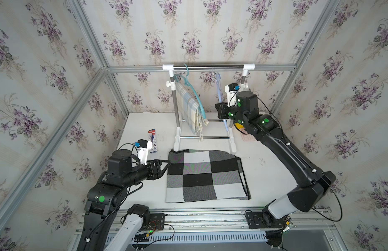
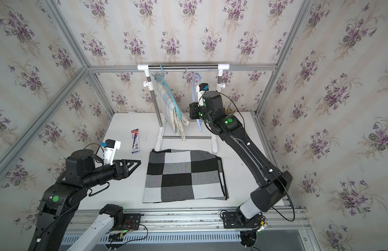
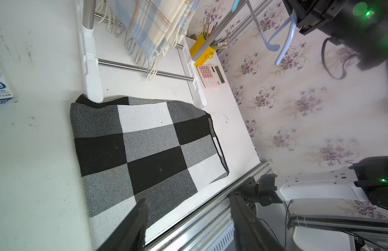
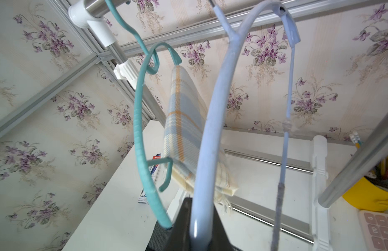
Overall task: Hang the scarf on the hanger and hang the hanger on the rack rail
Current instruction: Pick up the hanger from the clothesline.
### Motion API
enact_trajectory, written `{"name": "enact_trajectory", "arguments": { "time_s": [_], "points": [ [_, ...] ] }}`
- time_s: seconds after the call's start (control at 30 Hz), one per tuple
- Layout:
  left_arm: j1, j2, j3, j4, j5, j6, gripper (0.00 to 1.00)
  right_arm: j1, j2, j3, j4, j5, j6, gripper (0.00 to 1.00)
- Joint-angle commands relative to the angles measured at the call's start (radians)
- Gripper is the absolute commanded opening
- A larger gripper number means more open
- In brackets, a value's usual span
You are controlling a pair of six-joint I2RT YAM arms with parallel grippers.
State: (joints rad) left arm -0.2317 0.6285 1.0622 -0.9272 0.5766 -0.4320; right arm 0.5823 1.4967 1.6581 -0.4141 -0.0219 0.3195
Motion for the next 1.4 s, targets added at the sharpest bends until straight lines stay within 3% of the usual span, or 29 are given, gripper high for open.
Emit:
{"name": "enact_trajectory", "arguments": {
  "time_s": [0.0,0.27,0.4,0.53,0.67,0.97,1.2,1.27,1.37],
  "points": [
    [0.000,-0.028,-0.033,0.063,0.053,-0.028,0.62,-0.001,-0.118,-0.159,0.115,-0.086,0.057,0.00],
    [0.001,-0.084,-0.119,0.088,0.085,-0.057,0.63,0.000,-0.466,-0.626,0.224,-0.215,0.134,0.00],
    [0.001,-0.127,-0.234,0.136,0.073,-0.112,0.62,0.000,-0.653,-0.896,0.331,-0.324,0.243,0.00],
    [0.001,-0.138,-0.401,0.284,0.151,-0.184,0.59,0.002,-0.791,-1.175,0.549,-0.442,0.413,0.00],
    [0.000,-0.147,-0.539,0.334,0.128,-0.222,0.56,0.010,-0.789,-1.434,0.864,-0.541,0.606,0.00],
    [0.000,-0.077,-0.702,0.428,-0.018,-0.265,0.56,0.140,-0.598,-1.508,1.074,-0.477,0.685,0.00],
    [-0.001,0.007,-0.743,0.463,-0.156,-0.260,0.57,0.157,-0.535,-1.560,1.163,-0.462,0.806,0.00],
    [-0.001,0.031,-0.764,0.499,-0.153,-0.263,0.57,0.157,-0.547,-1.563,1.139,-0.461,0.812,0.00],
    [-0.001,0.063,-0.778,0.538,-0.132,-0.263,0.57,0.157,-0.605,-1.515,0.852,-0.366,0.726,0.00]
  ]
}}
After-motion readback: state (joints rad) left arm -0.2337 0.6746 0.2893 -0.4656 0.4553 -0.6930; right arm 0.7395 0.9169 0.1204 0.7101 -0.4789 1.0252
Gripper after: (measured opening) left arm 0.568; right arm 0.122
